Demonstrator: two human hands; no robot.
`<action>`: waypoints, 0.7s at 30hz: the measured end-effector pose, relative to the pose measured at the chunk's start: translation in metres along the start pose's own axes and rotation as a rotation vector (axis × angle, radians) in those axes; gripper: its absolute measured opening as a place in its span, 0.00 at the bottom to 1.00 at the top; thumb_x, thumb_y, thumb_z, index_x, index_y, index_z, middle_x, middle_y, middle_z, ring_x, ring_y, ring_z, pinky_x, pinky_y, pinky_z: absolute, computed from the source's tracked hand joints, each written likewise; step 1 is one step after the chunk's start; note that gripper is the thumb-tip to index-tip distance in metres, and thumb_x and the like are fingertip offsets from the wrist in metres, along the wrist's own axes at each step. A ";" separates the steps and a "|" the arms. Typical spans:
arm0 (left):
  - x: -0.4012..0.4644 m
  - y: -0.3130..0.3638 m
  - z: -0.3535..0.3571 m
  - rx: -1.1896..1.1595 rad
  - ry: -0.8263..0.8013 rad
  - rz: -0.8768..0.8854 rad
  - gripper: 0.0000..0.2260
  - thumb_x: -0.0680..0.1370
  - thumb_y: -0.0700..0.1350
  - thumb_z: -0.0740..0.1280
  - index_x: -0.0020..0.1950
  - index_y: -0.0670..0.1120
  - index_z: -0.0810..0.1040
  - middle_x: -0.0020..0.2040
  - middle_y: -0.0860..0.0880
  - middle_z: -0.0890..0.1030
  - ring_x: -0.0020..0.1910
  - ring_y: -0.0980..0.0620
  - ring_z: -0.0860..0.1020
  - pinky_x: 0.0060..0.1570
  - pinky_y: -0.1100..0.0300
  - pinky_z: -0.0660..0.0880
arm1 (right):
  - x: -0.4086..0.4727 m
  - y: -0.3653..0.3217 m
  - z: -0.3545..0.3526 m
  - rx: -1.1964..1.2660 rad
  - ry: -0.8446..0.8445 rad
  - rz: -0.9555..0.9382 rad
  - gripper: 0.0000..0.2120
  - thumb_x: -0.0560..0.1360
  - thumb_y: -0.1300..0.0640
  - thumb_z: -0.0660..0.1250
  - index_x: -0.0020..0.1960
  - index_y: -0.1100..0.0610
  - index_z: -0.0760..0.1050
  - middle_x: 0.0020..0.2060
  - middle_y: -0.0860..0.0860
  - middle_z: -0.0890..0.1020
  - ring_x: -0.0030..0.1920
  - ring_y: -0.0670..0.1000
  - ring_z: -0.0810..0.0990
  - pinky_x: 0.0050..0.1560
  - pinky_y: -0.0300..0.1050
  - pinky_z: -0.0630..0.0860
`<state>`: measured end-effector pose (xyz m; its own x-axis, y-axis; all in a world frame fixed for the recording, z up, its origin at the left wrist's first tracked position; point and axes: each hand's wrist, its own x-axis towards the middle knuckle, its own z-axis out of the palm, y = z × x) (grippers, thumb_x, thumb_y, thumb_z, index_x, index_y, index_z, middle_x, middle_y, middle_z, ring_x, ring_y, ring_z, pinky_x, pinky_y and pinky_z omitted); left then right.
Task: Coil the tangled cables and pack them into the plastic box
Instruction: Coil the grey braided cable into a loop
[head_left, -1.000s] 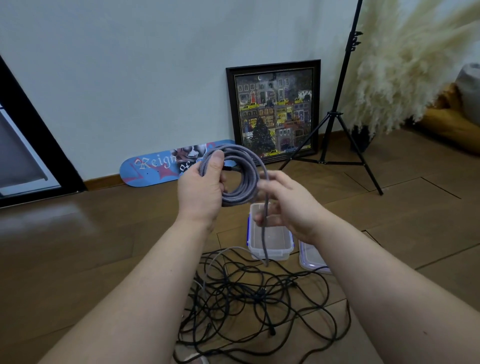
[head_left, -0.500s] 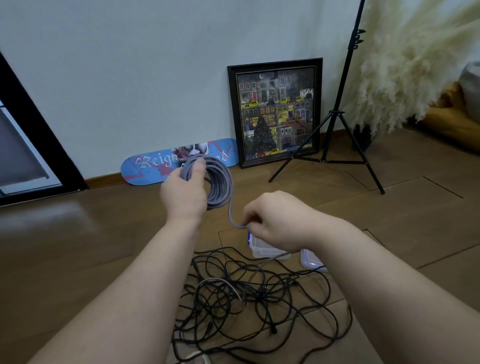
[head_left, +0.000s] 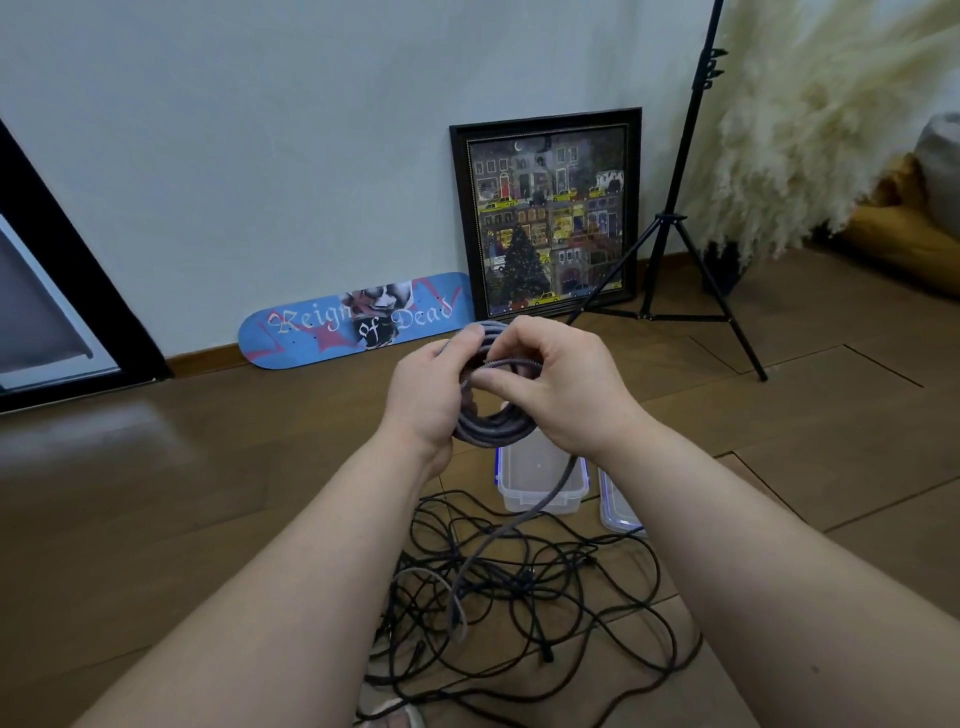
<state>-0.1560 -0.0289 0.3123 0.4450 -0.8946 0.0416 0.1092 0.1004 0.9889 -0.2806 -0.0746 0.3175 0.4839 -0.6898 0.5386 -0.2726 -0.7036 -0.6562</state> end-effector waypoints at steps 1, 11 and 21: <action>-0.001 0.000 0.002 -0.006 -0.005 -0.006 0.13 0.81 0.47 0.63 0.39 0.46 0.80 0.32 0.50 0.74 0.26 0.56 0.65 0.28 0.61 0.61 | 0.000 0.002 0.000 0.006 -0.001 0.006 0.09 0.69 0.52 0.77 0.41 0.50 0.77 0.31 0.41 0.74 0.32 0.40 0.72 0.37 0.40 0.67; -0.003 -0.003 0.001 0.038 0.024 -0.071 0.15 0.82 0.50 0.61 0.38 0.48 0.77 0.27 0.52 0.68 0.24 0.56 0.63 0.31 0.58 0.61 | 0.006 0.008 -0.010 0.089 -0.108 0.098 0.06 0.74 0.56 0.72 0.41 0.50 0.76 0.32 0.43 0.77 0.32 0.40 0.73 0.37 0.36 0.70; -0.005 -0.009 0.016 0.081 0.088 0.079 0.17 0.80 0.56 0.63 0.40 0.44 0.75 0.26 0.53 0.64 0.29 0.51 0.60 0.38 0.51 0.59 | 0.006 0.013 0.001 0.236 0.277 0.188 0.14 0.68 0.53 0.78 0.36 0.57 0.74 0.29 0.46 0.74 0.30 0.42 0.69 0.34 0.39 0.68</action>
<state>-0.1737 -0.0325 0.3056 0.5263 -0.8430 0.1109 0.0005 0.1308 0.9914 -0.2803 -0.0874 0.3112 0.1931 -0.8452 0.4983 -0.1208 -0.5245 -0.8428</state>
